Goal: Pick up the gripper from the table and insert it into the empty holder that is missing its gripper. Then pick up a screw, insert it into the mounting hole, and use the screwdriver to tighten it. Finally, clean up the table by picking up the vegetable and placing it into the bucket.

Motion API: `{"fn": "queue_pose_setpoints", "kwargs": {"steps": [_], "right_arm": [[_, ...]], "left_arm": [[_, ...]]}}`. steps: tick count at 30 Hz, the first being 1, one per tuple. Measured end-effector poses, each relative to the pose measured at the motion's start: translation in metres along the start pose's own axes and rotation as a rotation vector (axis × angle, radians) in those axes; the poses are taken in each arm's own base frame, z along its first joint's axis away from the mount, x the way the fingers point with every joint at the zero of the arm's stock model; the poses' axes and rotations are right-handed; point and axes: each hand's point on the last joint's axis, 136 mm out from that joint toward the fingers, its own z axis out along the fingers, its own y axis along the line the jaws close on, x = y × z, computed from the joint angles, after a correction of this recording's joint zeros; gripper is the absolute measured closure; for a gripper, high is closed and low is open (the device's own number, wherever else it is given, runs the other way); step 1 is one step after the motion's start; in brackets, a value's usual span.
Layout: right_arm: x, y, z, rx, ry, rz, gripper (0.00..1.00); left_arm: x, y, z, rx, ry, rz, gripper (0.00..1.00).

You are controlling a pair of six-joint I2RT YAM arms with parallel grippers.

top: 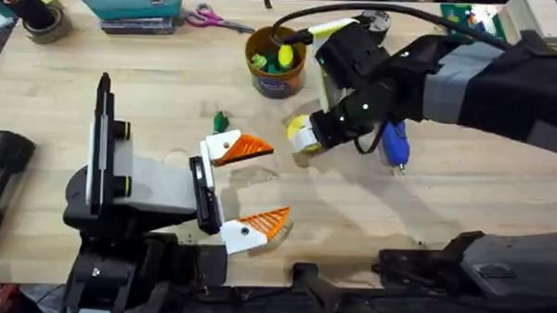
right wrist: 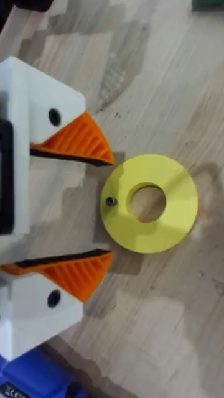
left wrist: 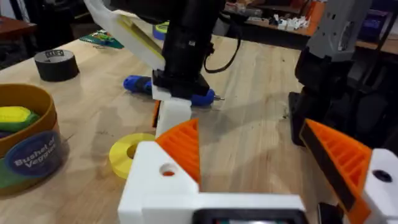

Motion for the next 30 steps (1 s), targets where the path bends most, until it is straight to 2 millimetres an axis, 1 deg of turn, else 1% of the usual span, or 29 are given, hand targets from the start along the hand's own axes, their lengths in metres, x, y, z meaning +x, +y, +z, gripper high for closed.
{"fn": "queue_pose_setpoints", "kwargs": {"steps": [4, 9, 17, 30], "right_arm": [[-0.0024, 0.0006, -0.0002, -0.002, -0.009, -0.001, 0.281], [-0.0030, 0.0009, -0.0002, -0.003, -0.011, -0.001, 0.312], [-0.0007, 0.0026, 0.0094, 0.001, 0.013, -0.008, 0.328], [-0.0056, 0.0056, 0.0070, -0.004, -0.001, -0.013, 0.444]], "left_arm": [[0.0000, 0.0000, 0.0000, 0.000, 0.000, 0.001, 0.015], [0.0000, 0.0000, 0.0000, 0.000, 0.000, 0.000, 0.015], [0.0000, 0.0000, 0.0000, 0.000, 0.000, 0.000, 0.015], [0.0000, 0.0000, 0.0000, 0.000, 0.000, 0.000, 0.015]]}}
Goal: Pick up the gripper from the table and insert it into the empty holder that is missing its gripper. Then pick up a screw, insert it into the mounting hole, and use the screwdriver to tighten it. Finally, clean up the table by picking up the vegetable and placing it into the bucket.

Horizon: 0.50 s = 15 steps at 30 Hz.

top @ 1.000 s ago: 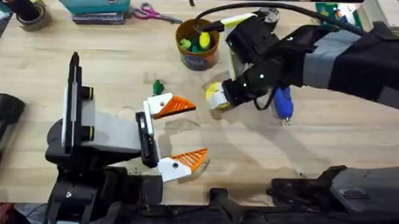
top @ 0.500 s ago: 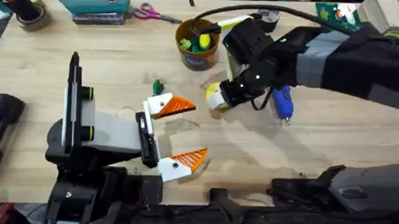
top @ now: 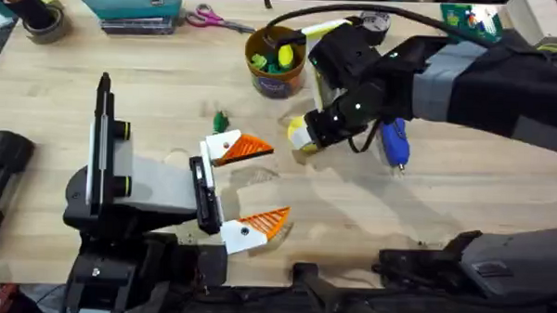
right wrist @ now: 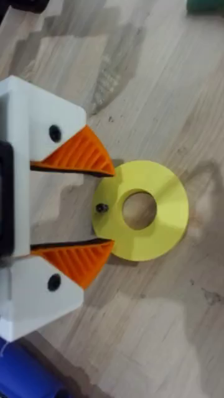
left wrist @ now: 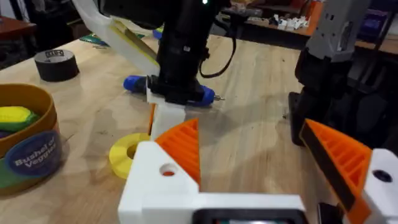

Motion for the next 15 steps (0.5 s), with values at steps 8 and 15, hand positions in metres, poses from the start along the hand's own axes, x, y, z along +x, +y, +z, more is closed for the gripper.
{"fn": "queue_pose_setpoints", "kwargs": {"steps": [8, 15], "right_arm": [[-0.0003, 0.0001, -0.0001, 0.000, -0.001, 0.000, 0.551], [-0.0003, 0.0002, -0.0001, 0.000, -0.001, 0.000, 0.719]], "left_arm": [[0.0000, 0.0000, 0.0000, 0.000, 0.000, 0.000, 0.015], [0.0000, 0.0000, 0.0000, 0.000, 0.000, 0.000, 0.015]]}}
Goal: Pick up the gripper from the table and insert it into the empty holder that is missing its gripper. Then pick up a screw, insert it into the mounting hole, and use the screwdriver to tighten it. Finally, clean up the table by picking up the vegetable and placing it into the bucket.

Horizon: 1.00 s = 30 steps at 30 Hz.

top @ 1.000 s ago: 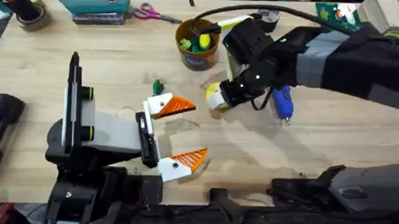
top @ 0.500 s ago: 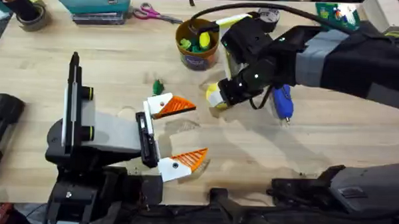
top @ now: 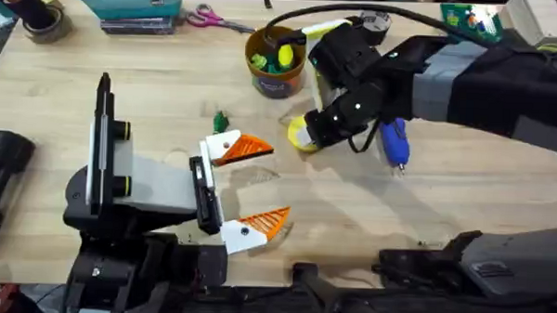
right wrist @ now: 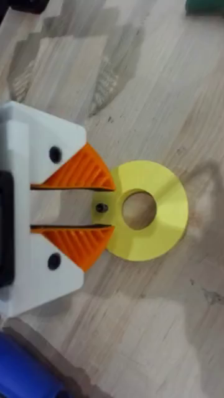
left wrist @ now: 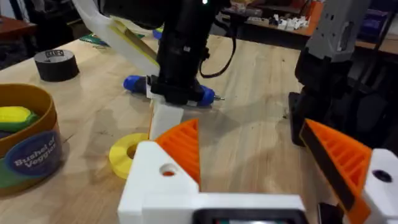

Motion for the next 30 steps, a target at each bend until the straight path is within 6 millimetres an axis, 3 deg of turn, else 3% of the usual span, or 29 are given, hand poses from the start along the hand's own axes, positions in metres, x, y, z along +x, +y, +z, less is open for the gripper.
{"fn": "queue_pose_setpoints", "kwargs": {"steps": [23, 30], "right_arm": [[0.0023, -0.0004, 0.0055, 0.004, 0.020, -0.001, 0.738], [0.0023, -0.0004, 0.0055, 0.004, 0.020, -0.001, 0.812]], "left_arm": [[0.0000, 0.0000, 0.0000, 0.000, 0.000, 0.000, 0.015], [0.0000, 0.0000, 0.0000, 0.000, 0.000, 0.000, 0.015]]}}
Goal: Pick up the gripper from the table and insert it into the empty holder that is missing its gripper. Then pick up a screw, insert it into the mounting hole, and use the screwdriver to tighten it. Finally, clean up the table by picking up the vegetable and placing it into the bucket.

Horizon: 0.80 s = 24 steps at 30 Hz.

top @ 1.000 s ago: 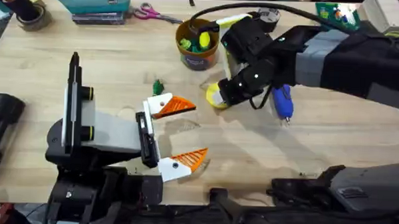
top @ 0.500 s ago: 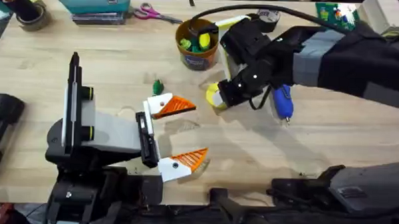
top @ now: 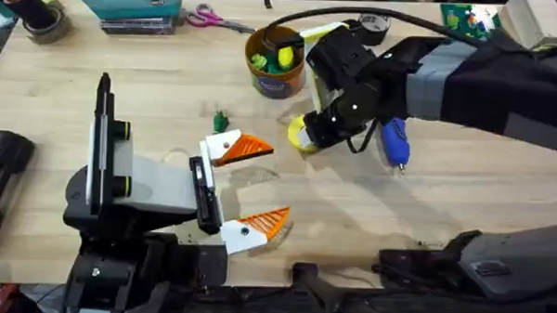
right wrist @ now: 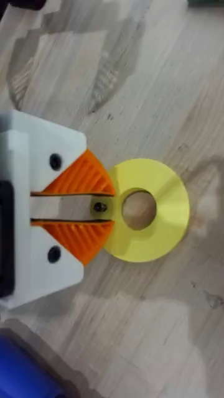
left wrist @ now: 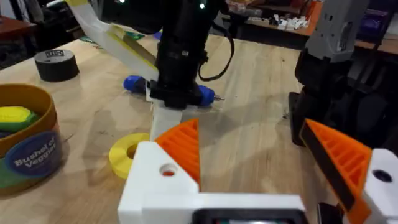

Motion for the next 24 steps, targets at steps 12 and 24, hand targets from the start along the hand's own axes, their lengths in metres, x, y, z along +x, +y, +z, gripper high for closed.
{"fn": "queue_pose_setpoints", "kwargs": {"steps": [12, 24], "right_arm": [[0.0017, -0.0004, -0.0001, 0.002, 0.007, -0.002, 0.944], [0.0015, -0.0003, -0.0001, 0.001, 0.006, -0.002, 0.995]], "left_arm": [[0.0000, 0.0000, 0.0000, 0.000, 0.000, 0.000, 0.015], [0.0000, 0.0000, 0.0000, 0.000, 0.000, 0.000, 0.015]]}}
